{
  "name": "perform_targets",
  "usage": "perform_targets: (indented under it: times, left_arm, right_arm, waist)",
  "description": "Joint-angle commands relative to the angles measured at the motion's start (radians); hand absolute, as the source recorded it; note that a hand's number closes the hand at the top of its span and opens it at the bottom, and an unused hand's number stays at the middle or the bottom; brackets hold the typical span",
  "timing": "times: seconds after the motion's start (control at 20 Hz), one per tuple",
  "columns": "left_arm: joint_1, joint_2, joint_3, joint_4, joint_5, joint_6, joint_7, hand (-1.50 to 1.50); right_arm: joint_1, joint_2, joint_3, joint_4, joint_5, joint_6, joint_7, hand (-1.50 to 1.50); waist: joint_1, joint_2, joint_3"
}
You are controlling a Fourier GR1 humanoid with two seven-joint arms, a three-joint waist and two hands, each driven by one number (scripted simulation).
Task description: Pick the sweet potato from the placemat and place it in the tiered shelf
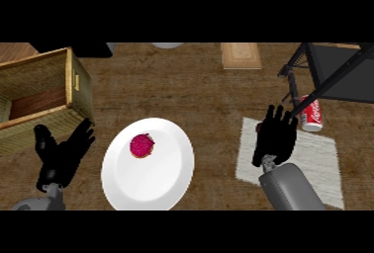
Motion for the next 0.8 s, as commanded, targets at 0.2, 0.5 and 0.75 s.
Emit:
perform_targets:
  times: [0.2, 0.5, 0.75]
  left_arm:
    - [-0.034, -0.050, 0.023, 0.068, -0.054, 0.001, -0.038, 0.00]
    - [0.004, -0.066, 0.011, -0.022, -0.072, 0.006, 0.019, 0.00]
    - [-0.012, -0.041, 0.030, 0.037, -0.056, -0.033, -0.032, 0.00]
  right_arm:
    - [0.016, 0.006, -0.053, 0.084, 0.015, -0.123, -0.108, -1.50]
    - [0.002, 0.013, -0.073, 0.157, 0.028, -0.177, -0.161, -1.50]
    - [-0.098, -0.053, -0.051, 0.274, -0.020, 0.067, -0.283, 1.50]
  waist:
    - [-0.002, 0.000, 0.000]
    - [-0.001, 0.000, 0.000]
    - [0.006, 0.002, 0.000]
